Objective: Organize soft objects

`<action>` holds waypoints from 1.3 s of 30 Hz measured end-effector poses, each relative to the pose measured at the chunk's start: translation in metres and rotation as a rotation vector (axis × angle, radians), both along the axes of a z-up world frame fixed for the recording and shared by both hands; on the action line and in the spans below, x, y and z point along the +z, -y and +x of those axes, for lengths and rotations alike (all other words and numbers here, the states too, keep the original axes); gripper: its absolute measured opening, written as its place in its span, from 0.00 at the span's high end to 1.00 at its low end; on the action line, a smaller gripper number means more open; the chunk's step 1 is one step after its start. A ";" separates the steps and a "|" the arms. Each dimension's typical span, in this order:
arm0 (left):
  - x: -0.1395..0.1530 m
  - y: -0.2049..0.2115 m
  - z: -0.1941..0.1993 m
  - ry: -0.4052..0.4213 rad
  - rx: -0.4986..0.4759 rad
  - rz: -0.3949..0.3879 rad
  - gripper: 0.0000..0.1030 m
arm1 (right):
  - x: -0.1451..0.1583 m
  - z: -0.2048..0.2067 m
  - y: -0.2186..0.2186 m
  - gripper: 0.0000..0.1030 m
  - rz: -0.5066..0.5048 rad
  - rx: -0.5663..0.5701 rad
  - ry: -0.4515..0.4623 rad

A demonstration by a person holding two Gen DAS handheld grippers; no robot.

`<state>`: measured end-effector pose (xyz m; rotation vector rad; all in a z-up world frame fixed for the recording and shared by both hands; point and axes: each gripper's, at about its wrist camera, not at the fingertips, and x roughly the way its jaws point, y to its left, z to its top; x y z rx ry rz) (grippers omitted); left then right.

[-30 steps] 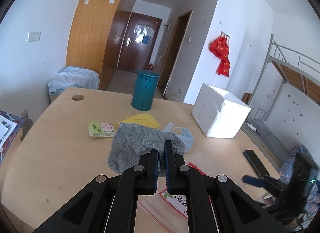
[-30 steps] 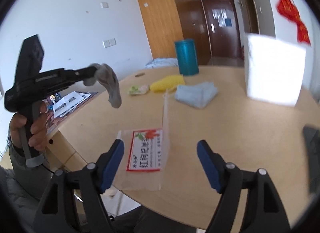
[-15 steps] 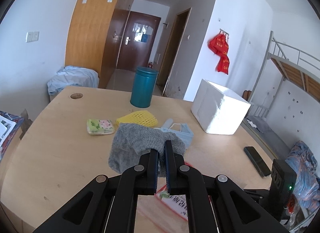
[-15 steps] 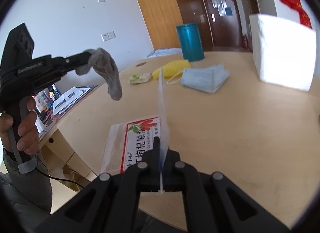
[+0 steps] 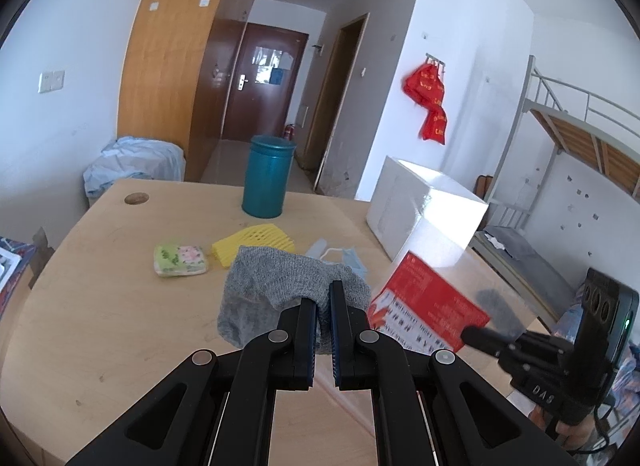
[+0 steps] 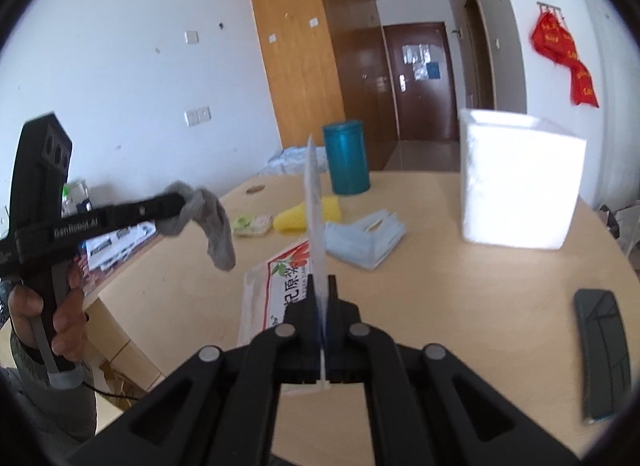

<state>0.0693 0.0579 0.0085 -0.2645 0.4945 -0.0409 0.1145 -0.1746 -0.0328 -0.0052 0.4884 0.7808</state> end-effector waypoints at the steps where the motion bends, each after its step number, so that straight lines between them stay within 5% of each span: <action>1: 0.001 0.002 0.000 0.002 -0.004 0.003 0.94 | 0.003 0.001 0.002 0.98 0.002 -0.005 0.006; 39: 0.057 0.120 0.080 0.111 -0.253 0.159 0.94 | 0.077 0.043 0.094 0.98 0.048 -0.340 0.184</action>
